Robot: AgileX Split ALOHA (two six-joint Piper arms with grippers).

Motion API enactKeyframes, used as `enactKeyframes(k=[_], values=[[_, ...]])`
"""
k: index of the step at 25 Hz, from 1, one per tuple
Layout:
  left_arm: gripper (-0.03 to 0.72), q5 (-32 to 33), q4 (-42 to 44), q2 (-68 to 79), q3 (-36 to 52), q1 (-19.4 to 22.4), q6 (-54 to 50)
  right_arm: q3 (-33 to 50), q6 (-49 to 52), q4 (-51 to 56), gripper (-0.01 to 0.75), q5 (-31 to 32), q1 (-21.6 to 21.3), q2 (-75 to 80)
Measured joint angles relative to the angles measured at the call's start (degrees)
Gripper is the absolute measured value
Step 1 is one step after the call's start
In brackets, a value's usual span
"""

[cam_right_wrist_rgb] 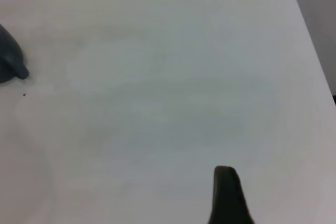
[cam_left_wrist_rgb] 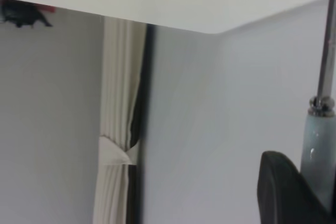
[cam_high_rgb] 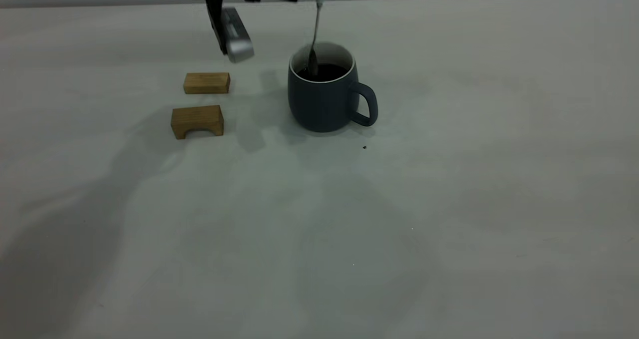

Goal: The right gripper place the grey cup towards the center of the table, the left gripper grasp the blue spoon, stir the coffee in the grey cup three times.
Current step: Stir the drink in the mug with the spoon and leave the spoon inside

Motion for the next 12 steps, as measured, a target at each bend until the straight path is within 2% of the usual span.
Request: enactKeyframes(k=[6, 12], values=[[0.127, 1.8, 0.7, 1.0, 0.0, 0.1, 0.0, 0.0, 0.0, 0.0, 0.541, 0.0, 0.0, 0.0], [0.127, -4.5, 0.3, 1.1, 0.0, 0.5, 0.0, 0.0, 0.0, 0.0, 0.541, 0.0, 0.0, 0.0]])
